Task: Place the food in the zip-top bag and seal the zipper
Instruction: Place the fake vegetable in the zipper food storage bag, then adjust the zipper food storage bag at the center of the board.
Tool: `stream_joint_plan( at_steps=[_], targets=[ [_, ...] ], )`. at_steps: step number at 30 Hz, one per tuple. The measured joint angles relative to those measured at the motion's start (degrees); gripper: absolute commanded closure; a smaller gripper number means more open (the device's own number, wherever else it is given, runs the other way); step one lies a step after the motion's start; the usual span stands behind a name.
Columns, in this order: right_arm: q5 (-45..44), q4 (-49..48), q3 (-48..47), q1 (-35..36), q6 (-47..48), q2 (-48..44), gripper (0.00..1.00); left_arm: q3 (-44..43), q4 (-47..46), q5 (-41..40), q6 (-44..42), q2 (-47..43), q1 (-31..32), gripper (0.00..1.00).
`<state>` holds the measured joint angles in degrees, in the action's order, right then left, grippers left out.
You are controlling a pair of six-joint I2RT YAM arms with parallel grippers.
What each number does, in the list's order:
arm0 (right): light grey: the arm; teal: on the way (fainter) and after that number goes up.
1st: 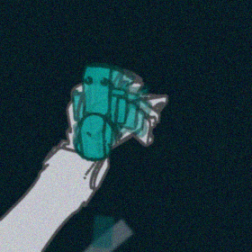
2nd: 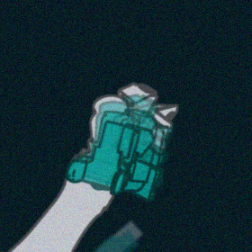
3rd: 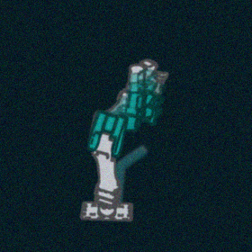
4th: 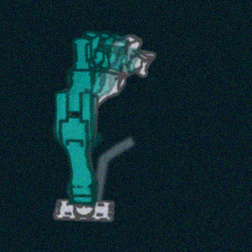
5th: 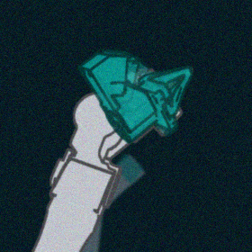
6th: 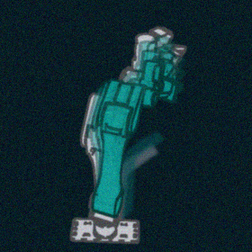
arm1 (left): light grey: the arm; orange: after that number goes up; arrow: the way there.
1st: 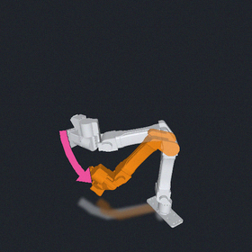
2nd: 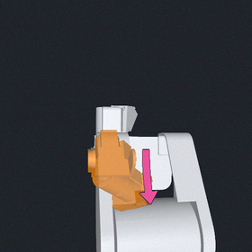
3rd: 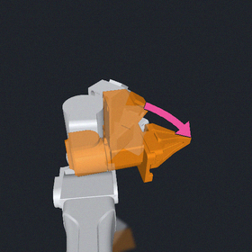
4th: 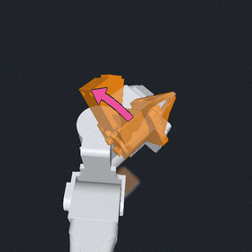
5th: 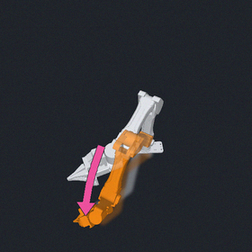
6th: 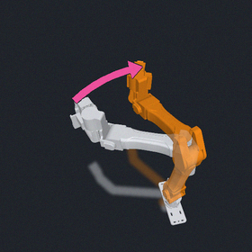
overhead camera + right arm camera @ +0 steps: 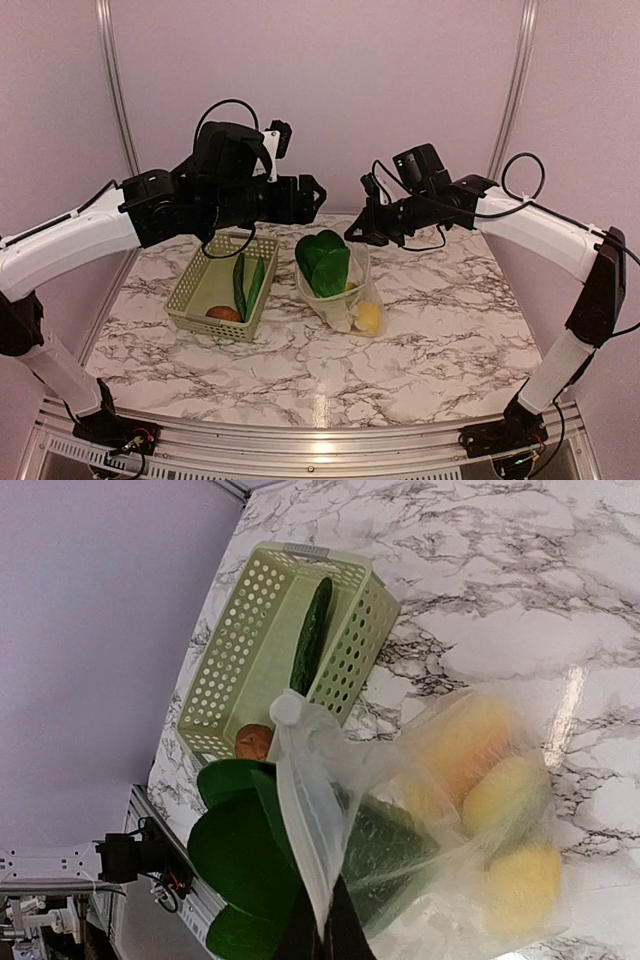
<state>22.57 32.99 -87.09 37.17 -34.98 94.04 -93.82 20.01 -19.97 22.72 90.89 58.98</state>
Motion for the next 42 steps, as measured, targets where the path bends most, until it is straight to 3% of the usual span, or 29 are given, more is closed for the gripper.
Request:
stream_joint_plan(
  at_steps=[3, 6, 11, 17, 26, 32, 42],
  targets=[
    [0.24, -0.22, 0.0, 0.0, 0.0, 0.0, 1.0, 3.5, -0.26, -3.52, 3.34, -5.57, -0.39, 0.4],
    [0.42, -0.94, 0.0, 0.0, 0.02, 0.0, 1.0, 7.67, -0.31, -3.58, 6.38, -7.48, -0.74, 0.46],
    [1.05, -1.73, 0.0, 0.0, 0.04, 0.07, 1.0, 14.64, 0.2, 1.99, 10.12, -4.5, -1.07, 0.58],
    [1.38, -2.97, 0.0, 0.0, 0.04, 0.24, 1.0, 15.04, 1.79, 7.69, 12.61, 1.57, -1.07, 0.7],
    [1.38, -3.65, 0.0, 0.0, 0.04, 0.24, 1.0, 12.52, 5.14, 10.88, 15.8, 6.88, -1.07, 0.72],
    [1.36, -3.78, 0.02, -0.35, 0.04, 0.24, 1.0, 12.44, 5.53, 11.96, 17.33, 7.65, -1.07, 0.55],
    [1.36, -4.33, 0.79, -1.29, 0.04, 0.11, 1.0, 22.43, 0.66, 10.05, 18.73, -2.99, -1.33, 0.6]
  ],
)
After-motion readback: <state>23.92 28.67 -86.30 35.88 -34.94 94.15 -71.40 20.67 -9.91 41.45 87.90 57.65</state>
